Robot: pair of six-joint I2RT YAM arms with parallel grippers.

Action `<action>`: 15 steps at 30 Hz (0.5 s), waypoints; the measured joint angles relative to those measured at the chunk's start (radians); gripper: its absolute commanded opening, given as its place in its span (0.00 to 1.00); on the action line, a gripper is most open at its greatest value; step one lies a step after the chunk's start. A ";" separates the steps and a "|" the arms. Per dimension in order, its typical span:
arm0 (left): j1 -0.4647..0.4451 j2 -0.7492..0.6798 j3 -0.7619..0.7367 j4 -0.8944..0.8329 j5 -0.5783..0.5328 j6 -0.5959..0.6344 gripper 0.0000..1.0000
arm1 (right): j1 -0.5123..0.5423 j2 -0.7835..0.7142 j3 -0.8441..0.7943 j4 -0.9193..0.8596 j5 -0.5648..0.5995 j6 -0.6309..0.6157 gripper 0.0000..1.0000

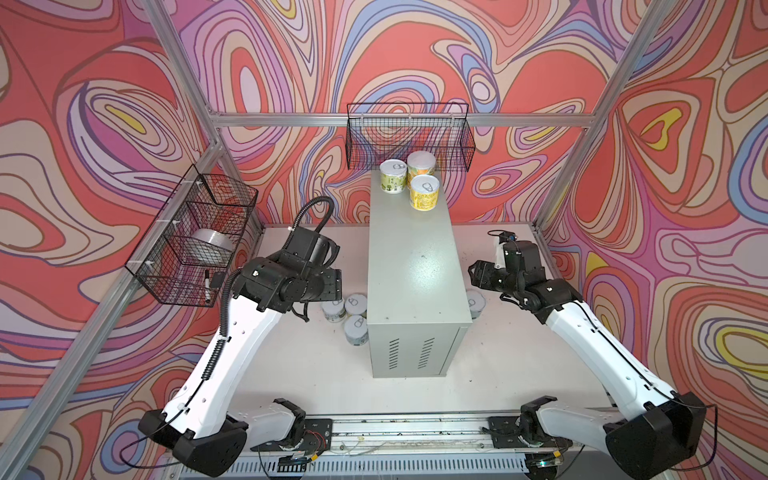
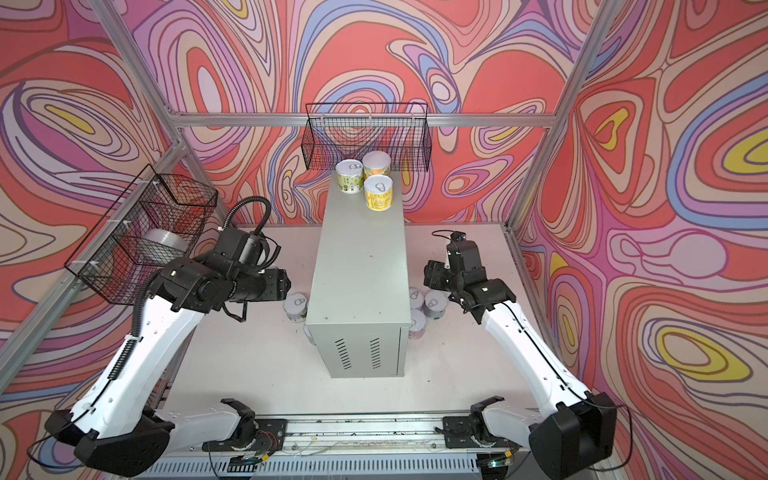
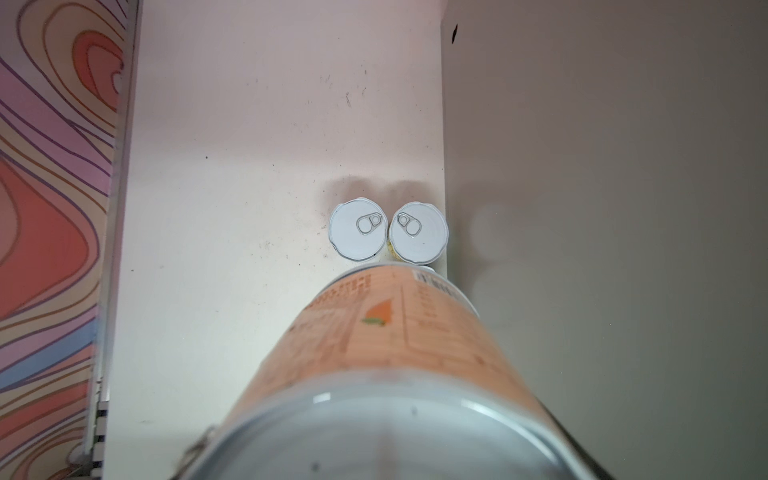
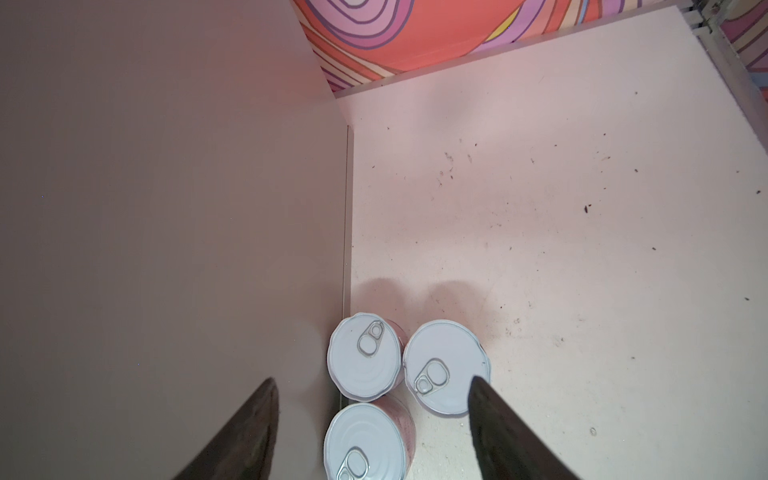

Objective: Place and organize the canned foods onto the counter
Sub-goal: 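Lift the orange-labelled can with the left gripper and carry it over the cabinet top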

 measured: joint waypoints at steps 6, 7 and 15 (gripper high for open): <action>-0.076 0.179 0.328 -0.174 -0.048 0.053 0.00 | -0.003 -0.016 0.034 -0.035 -0.003 0.000 0.73; -0.085 0.212 0.374 -0.197 -0.054 0.061 0.00 | -0.003 -0.022 0.036 -0.041 -0.004 0.000 0.73; -0.132 0.390 0.676 -0.274 -0.066 0.106 0.00 | -0.003 -0.062 0.080 -0.070 -0.002 -0.006 0.73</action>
